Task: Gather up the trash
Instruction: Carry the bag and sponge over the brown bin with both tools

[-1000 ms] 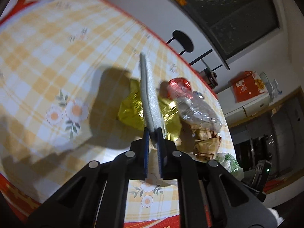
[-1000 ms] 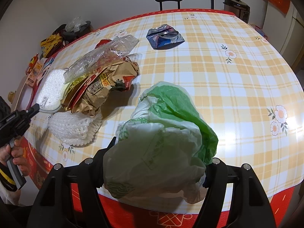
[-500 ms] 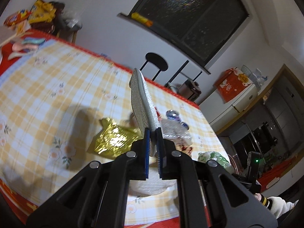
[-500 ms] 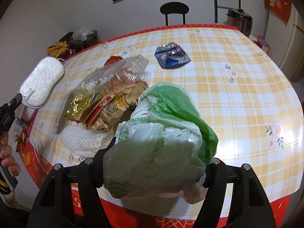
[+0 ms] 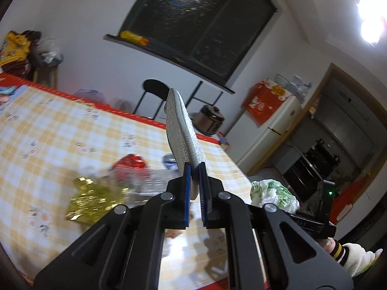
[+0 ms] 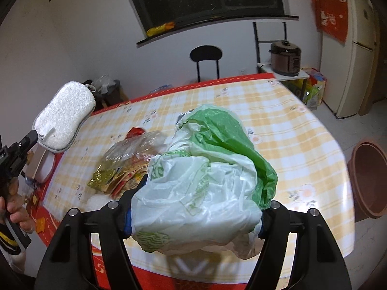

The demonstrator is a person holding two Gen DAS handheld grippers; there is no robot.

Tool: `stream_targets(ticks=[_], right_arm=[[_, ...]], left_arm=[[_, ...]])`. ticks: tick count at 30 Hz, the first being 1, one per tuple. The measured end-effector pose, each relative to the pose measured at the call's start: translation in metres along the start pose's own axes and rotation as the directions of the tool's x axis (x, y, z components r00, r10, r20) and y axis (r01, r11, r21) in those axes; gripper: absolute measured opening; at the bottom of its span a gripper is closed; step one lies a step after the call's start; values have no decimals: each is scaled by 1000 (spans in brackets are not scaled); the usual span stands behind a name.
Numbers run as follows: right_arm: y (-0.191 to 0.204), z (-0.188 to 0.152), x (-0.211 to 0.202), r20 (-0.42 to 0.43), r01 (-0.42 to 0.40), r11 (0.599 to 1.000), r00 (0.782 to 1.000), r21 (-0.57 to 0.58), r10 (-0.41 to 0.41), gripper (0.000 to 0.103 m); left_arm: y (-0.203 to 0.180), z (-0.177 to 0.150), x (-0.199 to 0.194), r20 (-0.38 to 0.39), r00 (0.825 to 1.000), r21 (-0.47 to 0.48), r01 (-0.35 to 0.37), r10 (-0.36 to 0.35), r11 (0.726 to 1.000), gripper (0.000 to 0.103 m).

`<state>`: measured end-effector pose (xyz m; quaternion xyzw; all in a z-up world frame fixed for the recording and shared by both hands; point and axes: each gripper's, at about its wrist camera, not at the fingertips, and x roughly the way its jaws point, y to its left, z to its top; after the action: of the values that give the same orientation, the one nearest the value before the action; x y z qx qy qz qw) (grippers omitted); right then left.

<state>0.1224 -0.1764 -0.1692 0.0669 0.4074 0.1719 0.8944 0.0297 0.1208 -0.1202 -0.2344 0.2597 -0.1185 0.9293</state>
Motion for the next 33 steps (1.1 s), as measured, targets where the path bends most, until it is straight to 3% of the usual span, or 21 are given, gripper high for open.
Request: stream_targets(ticks=[7,17,21,27,29,31,33], right_arm=[[-84,1,-36,28,56,997,998,52,-58,69],[-248,-9,-82,22,194,967,980,163,-200,70],[-317,-13,-89,-6,250,947,967,203,-254,70],[-388,-6,-80,-33,278,936,960,217,-277,70],[-408,-3,-74,-38,276,935,961,223,-275,72],[-421,1,-70,-42,270,934,963,234,-268,87],[-434,4,-71,-26,250,933,967,258,-252,93]], left_arm=[[-81,-16,45,-34,998,30,57,-56,998,10],[-196,-50,122,-106,988,82,125,-117,989,10],[-240,-61,151,-121,983,99,152,-140,983,10],[-291,-78,191,-135,976,110,188,-173,976,10],[-305,-84,205,-147,972,116,200,-182,973,10],[-320,-90,221,-163,968,123,213,-192,969,10],[-330,-94,235,-182,963,127,224,-199,966,10]])
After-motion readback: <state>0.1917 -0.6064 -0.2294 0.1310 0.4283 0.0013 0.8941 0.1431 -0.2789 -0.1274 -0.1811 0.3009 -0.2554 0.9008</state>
